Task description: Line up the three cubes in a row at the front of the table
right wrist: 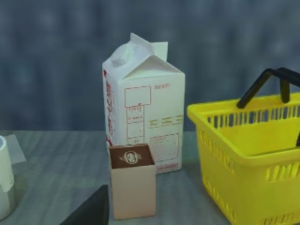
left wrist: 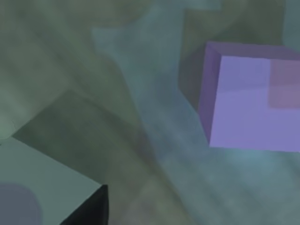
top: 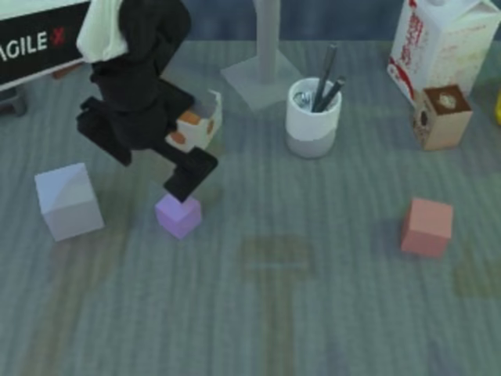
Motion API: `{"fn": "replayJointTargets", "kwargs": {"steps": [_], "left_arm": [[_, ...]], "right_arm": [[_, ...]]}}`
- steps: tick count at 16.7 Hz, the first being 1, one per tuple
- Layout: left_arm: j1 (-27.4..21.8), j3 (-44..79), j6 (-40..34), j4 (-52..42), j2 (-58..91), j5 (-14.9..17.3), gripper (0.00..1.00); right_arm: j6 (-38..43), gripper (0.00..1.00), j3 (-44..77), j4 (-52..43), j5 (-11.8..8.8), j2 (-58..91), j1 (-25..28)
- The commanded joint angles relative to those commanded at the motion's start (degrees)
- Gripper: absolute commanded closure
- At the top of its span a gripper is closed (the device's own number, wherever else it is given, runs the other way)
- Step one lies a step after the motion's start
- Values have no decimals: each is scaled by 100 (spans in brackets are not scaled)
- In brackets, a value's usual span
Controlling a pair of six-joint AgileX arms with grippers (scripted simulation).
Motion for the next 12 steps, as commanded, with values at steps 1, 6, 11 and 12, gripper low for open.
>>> {"fn": "replayJointTargets", "kwargs": {"steps": [1, 6, 11, 12], "left_arm": [[-47, 209, 33, -106, 229, -3, 0], [-121, 543, 84, -268, 556, -8, 0], [-101, 456, 90, -162, 582, -7, 0], [-107, 370, 95, -28, 640, -7, 0]], "right_arm": [[0, 0, 0, 0, 0, 0, 0], [0, 0, 0, 0, 0, 0, 0], [0, 0, 0, 0, 0, 0, 0], [0, 0, 0, 0, 0, 0, 0]]}}
